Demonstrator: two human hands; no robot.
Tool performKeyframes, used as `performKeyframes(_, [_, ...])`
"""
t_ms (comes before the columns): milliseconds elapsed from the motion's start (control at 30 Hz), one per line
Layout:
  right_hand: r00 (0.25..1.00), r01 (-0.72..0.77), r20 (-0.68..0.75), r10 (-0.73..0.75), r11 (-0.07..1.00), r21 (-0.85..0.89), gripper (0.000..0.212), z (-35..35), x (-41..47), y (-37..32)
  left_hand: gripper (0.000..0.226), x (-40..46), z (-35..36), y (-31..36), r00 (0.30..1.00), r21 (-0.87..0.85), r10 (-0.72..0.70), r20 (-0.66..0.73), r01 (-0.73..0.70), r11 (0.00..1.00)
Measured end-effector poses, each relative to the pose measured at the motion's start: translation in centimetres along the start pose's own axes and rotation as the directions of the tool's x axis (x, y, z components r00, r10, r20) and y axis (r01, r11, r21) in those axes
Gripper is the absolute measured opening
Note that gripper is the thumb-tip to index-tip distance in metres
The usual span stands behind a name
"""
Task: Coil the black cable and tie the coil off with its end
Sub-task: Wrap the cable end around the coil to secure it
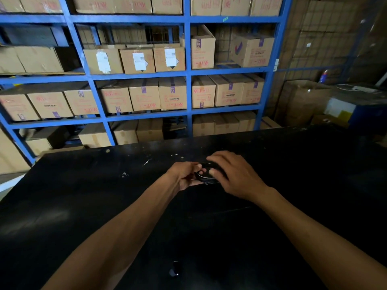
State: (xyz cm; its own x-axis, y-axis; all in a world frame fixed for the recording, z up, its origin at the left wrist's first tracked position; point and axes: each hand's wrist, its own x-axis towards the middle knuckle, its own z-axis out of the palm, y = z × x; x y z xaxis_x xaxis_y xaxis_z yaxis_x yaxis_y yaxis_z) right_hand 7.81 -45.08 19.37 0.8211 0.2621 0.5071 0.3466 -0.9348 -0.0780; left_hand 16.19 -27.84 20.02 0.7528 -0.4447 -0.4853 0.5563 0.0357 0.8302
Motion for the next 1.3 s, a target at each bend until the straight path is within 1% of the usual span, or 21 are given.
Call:
performKeyframes(67, [0.99,0.112,0.094,-0.104,0.99,-0.081,0.056,0.3,-0.6,-0.8,0.016,-0.2,0.4,0.6,1.0,-0.109,-0.015,-0.015,0.014,0.994])
performKeyframes(133, [0.987,0.133,0.119,-0.111,0.972,-0.193,0.064,1.0,-1.2,-1.2,0.016,-0.5,0.6,1.1,0.998,-0.217,-0.041,-0.042,0.031,0.976])
performKeyframes(233, [0.992,0.128,0.018,-0.128,0.953,-0.274,0.06,1.3,-1.7,-1.3,0.012,-1.0,0.7,1.4,0.994,-0.269,-0.061,-0.091,0.035,0.963])
performKeyframes(333, [0.981,0.129,-0.112,-0.161,0.959,-0.252,0.046,1.2,-1.5,-1.2,0.009,-1.1,0.9,1.3,0.992,-0.277,-0.081,-0.095,0.052,0.959])
performKeyframes(433, [0.976,0.137,-0.134,-0.17,0.964,-0.229,0.039,1.0,-1.1,-1.4,0.006,-1.6,1.2,1.4,0.993,-0.261,-0.082,-0.082,0.058,0.964])
performKeyframes(500, [0.982,0.127,-0.112,-0.153,0.969,-0.21,0.038,0.9,-0.9,-1.6,0.008,-2.0,1.2,1.5,0.996,-0.203,-0.051,-0.072,0.035,0.979])
performKeyframes(567, [0.991,0.084,-0.092,-0.101,0.982,-0.171,0.031,0.7,-0.6,-1.7,0.019,-2.3,0.8,1.6,0.999,-0.076,-0.013,-0.041,0.01,0.997])
performKeyframes(633, [0.997,0.012,-0.08,-0.021,0.994,-0.112,0.023,0.2,-0.2,-1.5,0.032,-2.7,0.2,1.6,0.998,0.202,0.057,-0.034,-0.049,0.978])
performKeyframes(667, [0.996,-0.029,-0.084,0.022,0.997,-0.077,0.023,-0.1,0.0,-1.3,0.033,-2.8,-0.1,1.6,0.99,0.372,0.138,-0.036,-0.115,0.921])
performKeyframes(700, [0.993,-0.073,-0.094,0.069,0.997,-0.038,0.024,-0.3,0.3,-1.0,0.029,-3.0,-0.3,1.6,0.968,0.504,0.253,-0.009,-0.214,0.837])
performKeyframes(733, [0.988,-0.115,-0.107,0.115,0.993,0.006,0.024,-0.6,0.6,-0.8,0.025,-3.0,-0.4,1.5,0.929,0.576,0.366,0.052,-0.328,0.749])
performKeyframes(767, [0.981,-0.152,-0.117,0.157,0.987,0.048,0.023,-0.8,0.9,-0.7,0.025,-3.1,-0.5,1.5,0.885,0.594,0.446,0.134,-0.432,0.679])
performKeyframes(833, [0.973,-0.193,-0.109,0.203,0.976,0.099,0.021,-1.1,1.4,-0.6,0.035,-3.0,-0.6,1.5,0.824,0.59,0.504,0.259,-0.549,0.593])
performKeyframes(900, [0.974,-0.199,-0.087,0.21,0.972,0.122,0.017,-1.0,1.8,-0.7,0.027,-3.0,-0.4,1.5,0.779,0.635,0.556,0.29,-0.591,0.497])
performKeyframes(967, [0.972,-0.216,-0.058,0.226,0.965,0.146,0.019,-0.8,2.0,-0.8,0.016,-2.6,-0.1,1.3,0.733,0.691,0.633,0.25,-0.593,0.413])
performKeyframes(1000, [0.971,-0.228,-0.031,0.235,0.96,0.162,0.023,-0.7,2.0,-0.8,0.014,-2.4,0.0,1.2,0.731,0.701,0.648,0.214,-0.577,0.42])
performKeyframes(1033, [0.972,-0.233,0.004,0.236,0.958,0.168,0.029,-0.5,1.9,-0.8,0.014,-2.3,0.0,1.1,0.747,0.692,0.64,0.178,-0.558,0.458])
performKeyframes(1100, [0.975,-0.213,0.085,0.204,0.97,0.114,0.047,-0.3,1.5,-0.8,0.013,-2.3,-0.2,1.0,0.801,0.673,0.58,0.148,-0.511,0.534])
performKeyframes(1167, [0.978,-0.155,0.14,0.154,0.988,-0.002,0.057,0.0,0.8,-0.7,0.015,-2.5,-0.4,1.0,0.842,0.72,0.507,0.184,-0.467,0.514])
performKeyframes(1267, [0.979,-0.129,0.138,0.148,0.982,-0.136,0.049,0.4,0.0,-1.2,0.024,-2.8,-0.3,0.8,0.881,0.808,0.408,0.241,-0.414,0.418])
performKeyframes(1300, [0.979,-0.134,0.136,0.155,0.979,-0.152,0.042,0.4,0.0,-1.4,0.027,-2.9,-0.3,0.8,0.9,0.811,0.357,0.252,-0.397,0.43])
